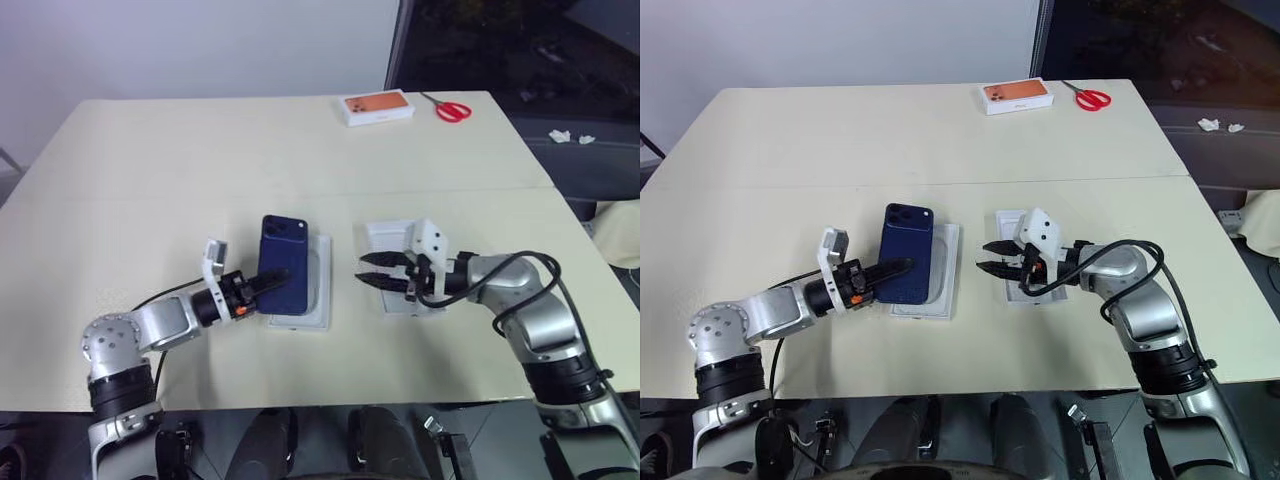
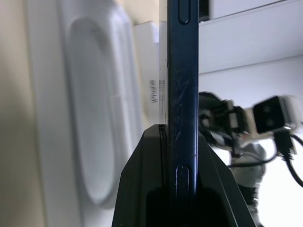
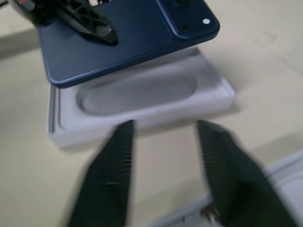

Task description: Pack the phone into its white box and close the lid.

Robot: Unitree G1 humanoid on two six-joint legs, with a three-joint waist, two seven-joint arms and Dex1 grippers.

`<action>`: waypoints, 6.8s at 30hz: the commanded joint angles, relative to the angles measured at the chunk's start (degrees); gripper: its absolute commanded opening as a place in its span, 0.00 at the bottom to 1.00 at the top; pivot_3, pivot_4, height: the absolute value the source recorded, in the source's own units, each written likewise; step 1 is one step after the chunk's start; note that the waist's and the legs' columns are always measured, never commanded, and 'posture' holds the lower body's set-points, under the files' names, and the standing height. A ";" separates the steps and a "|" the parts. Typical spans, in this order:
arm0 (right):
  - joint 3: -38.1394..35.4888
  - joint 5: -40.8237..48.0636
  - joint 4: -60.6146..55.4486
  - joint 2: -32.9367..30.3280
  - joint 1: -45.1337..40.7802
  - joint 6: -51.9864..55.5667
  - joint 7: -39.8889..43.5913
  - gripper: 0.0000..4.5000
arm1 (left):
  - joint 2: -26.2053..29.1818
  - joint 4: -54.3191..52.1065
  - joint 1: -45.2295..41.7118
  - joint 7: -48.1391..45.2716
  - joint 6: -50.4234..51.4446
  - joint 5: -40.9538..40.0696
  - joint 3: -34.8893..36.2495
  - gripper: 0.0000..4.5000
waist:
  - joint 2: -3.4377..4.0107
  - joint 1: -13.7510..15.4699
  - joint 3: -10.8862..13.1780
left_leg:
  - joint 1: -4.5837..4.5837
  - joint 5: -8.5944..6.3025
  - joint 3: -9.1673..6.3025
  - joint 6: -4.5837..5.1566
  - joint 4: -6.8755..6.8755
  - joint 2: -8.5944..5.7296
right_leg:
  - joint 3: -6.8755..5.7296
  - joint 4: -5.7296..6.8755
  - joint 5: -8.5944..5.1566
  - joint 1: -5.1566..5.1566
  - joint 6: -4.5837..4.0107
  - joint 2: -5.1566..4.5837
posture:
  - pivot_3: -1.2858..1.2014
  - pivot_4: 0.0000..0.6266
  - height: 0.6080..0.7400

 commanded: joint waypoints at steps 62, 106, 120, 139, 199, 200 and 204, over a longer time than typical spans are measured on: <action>17.02 3.09 -6.33 8.53 -6.40 10.62 -4.57 0.99 | 22.71 2.08 -0.03 -7.62 -5.41 -11.07 2.87 0.00 | -0.17 -0.09 0.27 | -0.01 -0.02 -0.04 0.03 0.14 0.06 | -0.03 0.00 -0.01 -0.01 -0.01 0.04 | 0.52 0.24 1.00; 25.60 -15.45 5.26 8.75 -7.41 -8.34 0.85 0.37 | 21.50 -1.52 2.52 -6.26 -9.71 -10.67 -0.31 0.00 | -0.17 -0.21 0.27 | -0.01 -0.01 -0.05 0.02 0.12 0.03 | -0.05 0.01 0.00 -0.03 0.00 0.02 | 0.52 0.24 1.00; 25.87 -17.08 7.11 11.80 -7.63 -8.80 -1.52 0.25 | 21.37 -1.96 2.71 -5.96 -9.90 -10.96 -0.57 0.00 | -0.18 -0.31 0.26 | -0.01 -0.01 -0.04 0.01 0.13 0.04 | -0.04 0.03 0.00 -0.04 0.00 0.04 | 0.52 0.24 1.00; 26.69 -20.28 9.01 16.64 -8.20 -7.76 -6.13 0.14 | 21.42 -1.90 2.64 -6.06 -10.01 -10.77 -0.60 0.00 | -0.19 -0.42 0.25 | 0.05 0.00 -0.05 0.00 0.14 0.04 | -0.04 0.07 0.00 -0.04 0.00 0.06 | 0.52 0.24 1.00; 10.96 -11.47 8.71 8.55 -18.18 4.40 -2.75 0.00 | 16.90 -2.34 3.70 -3.24 -11.48 -7.87 -5.17 0.00 | -0.16 -0.18 0.27 | -0.01 0.00 -0.03 -0.01 0.09 0.02 | -0.02 0.06 0.00 -0.05 -0.01 0.04 | 0.52 0.24 1.00; 10.56 -11.05 8.60 7.89 -18.22 4.88 -2.72 0.00 | 16.31 -1.82 3.33 -2.95 -11.61 -7.50 -5.52 0.00 | -0.16 -0.18 0.27 | -0.01 0.00 -0.03 0.00 0.09 0.02 | -0.02 0.06 0.00 -0.04 -0.01 0.04 | 0.52 0.24 1.00; 10.42 -10.92 8.74 6.99 -17.76 5.13 -3.66 0.00 | 13.29 -0.25 1.91 -3.23 -12.01 -5.77 -7.35 0.00 | -0.16 -0.44 0.27 | -0.01 0.01 -0.02 -0.01 0.08 0.04 | -0.02 0.08 0.00 -0.06 -0.01 0.06 | 0.52 0.24 1.00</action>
